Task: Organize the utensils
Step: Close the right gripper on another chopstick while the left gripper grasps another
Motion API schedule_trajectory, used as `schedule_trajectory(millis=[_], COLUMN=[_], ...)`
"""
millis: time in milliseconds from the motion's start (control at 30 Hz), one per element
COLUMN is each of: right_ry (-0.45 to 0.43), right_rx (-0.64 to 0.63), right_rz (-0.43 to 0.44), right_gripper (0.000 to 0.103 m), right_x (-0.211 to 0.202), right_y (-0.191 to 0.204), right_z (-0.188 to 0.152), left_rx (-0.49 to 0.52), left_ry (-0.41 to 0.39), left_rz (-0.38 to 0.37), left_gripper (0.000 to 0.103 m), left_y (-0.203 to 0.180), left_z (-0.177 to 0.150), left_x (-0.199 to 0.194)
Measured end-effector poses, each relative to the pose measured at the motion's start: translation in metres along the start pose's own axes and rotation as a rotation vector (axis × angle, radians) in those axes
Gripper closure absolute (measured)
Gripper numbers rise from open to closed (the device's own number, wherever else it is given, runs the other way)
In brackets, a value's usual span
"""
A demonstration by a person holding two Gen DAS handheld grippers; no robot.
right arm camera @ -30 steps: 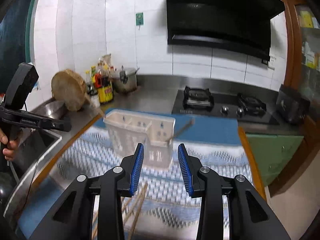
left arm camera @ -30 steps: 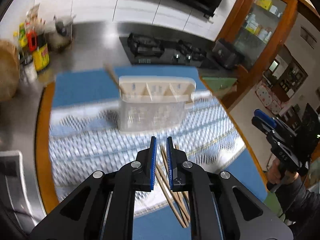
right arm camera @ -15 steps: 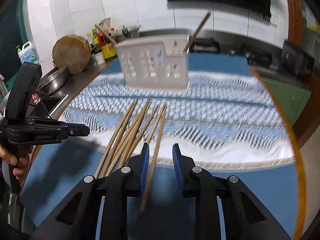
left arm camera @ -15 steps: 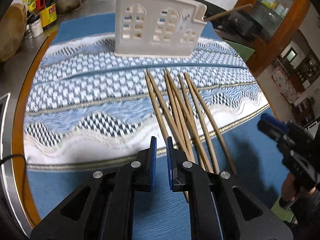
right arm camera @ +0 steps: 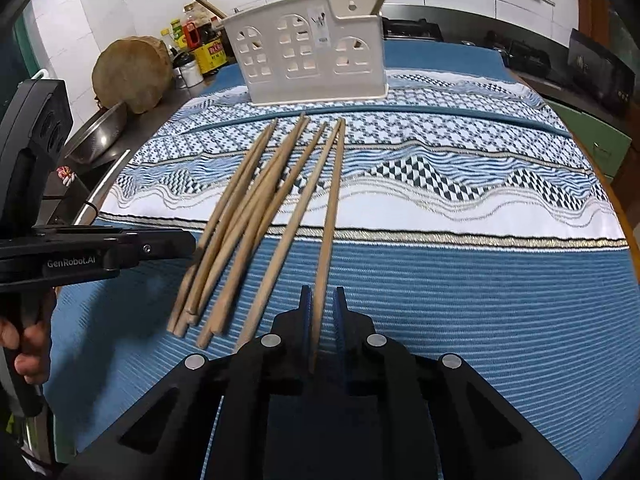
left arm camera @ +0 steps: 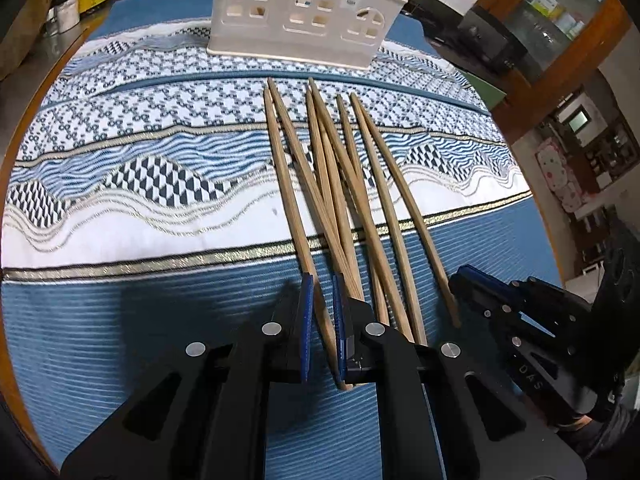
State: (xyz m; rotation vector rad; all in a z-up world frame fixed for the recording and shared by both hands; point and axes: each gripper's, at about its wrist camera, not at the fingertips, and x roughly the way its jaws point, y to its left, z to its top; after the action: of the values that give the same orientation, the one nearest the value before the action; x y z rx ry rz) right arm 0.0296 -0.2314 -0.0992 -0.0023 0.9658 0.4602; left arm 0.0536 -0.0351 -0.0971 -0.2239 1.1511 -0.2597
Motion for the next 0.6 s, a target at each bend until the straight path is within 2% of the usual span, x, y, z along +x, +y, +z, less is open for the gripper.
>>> schedule_trajectory(millis=[133, 600], right_ry=[0.006, 0.022], right_rx=[0.005, 0.0], right_rz=[0.0, 0.005], right_gripper=[0.096, 0.094], right_x=[0.001, 0.004], right_y=[-0.001, 0.004], right_z=[-0.003, -0.009], left_rx=[-0.005, -0.065], left_ry=[0.009, -0.024], left_rz=[0.03, 0.115], left_gripper=[0.093, 0.09], left_y=[-0.002, -0.002], left_z=[-0.004, -0.008], left_x=[0.009, 0.012])
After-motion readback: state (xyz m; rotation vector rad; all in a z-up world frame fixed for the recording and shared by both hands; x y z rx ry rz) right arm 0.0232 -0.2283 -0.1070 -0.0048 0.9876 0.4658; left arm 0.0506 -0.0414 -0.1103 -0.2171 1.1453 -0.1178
